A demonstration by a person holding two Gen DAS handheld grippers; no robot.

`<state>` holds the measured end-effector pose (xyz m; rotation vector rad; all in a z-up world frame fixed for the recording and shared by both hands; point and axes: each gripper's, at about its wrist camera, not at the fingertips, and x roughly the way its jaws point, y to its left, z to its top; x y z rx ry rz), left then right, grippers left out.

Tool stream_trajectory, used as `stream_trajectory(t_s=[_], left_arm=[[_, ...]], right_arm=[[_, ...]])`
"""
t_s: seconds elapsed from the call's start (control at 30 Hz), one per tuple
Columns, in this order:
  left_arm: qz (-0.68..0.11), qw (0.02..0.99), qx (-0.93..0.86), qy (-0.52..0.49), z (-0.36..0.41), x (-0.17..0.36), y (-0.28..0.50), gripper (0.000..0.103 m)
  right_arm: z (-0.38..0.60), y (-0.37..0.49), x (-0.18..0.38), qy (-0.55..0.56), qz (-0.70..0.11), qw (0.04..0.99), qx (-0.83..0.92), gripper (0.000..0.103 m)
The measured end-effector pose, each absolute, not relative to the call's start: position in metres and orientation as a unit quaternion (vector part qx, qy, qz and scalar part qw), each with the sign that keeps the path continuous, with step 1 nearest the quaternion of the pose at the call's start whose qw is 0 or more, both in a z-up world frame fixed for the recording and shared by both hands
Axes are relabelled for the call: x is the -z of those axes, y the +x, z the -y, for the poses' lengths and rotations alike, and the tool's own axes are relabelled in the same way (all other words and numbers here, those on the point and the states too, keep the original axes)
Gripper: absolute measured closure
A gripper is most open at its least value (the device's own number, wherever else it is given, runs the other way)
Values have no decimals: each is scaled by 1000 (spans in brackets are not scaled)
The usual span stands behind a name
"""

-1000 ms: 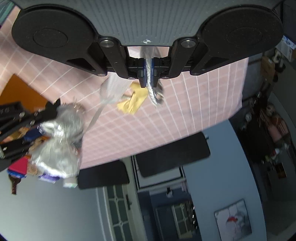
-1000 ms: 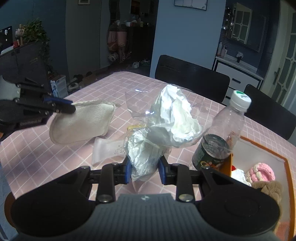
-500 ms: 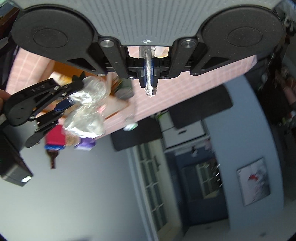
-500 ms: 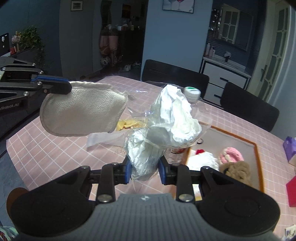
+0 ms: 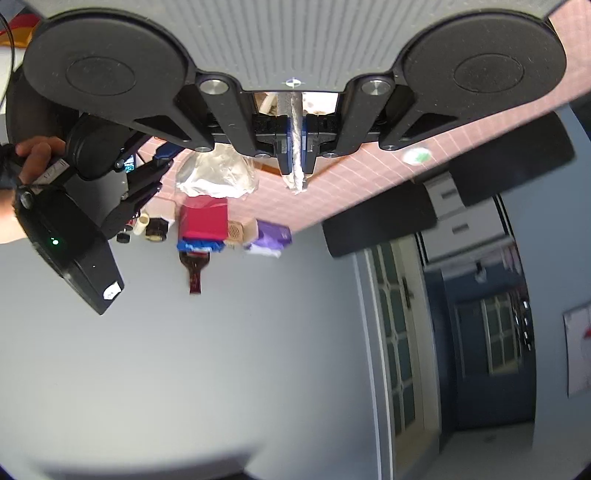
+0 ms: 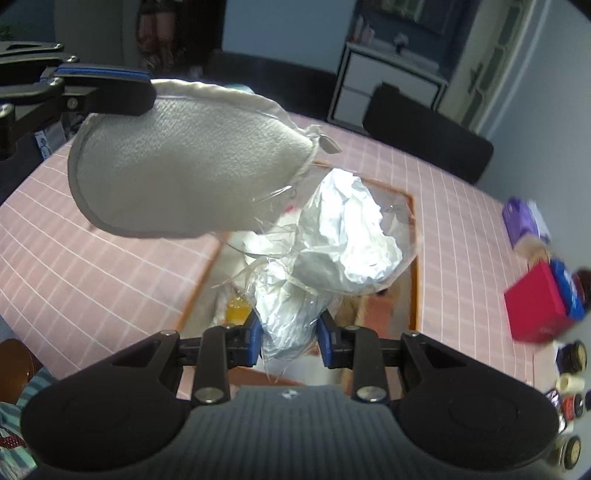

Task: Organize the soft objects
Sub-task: 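Carry the shoe and plastic bag into the orange box while opening both grippers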

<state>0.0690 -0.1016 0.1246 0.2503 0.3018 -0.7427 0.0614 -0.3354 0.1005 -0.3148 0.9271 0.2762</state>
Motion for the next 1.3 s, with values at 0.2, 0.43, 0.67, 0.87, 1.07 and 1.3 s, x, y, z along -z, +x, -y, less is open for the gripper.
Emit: stream_trajectory(t_s=[0.2,0.43,0.67,0.87,1.07,1.3], left_arm=[[-203,901,367,110,151,-88,107,98],[-239,892,358,134,177,-55,118,98],[-272,882,354,148,188,-37,130,98],[-299,870,360,156,205,-22,143,98],[-334,857,360,155,217,0,157,98],[-347,851,366,146,213,8,157,98]], right_arm=[[349,85,-64,-134,-495,848,-132,72],[345,102,-35,-136,-502,843,-134,71],[346,117,-6,-128,-516,837,-127,70],[356,123,4,-115,-521,837,-124,67],[362,124,9,-110,-518,839,-124,66],[360,126,12,-112,-512,842,-128,58]])
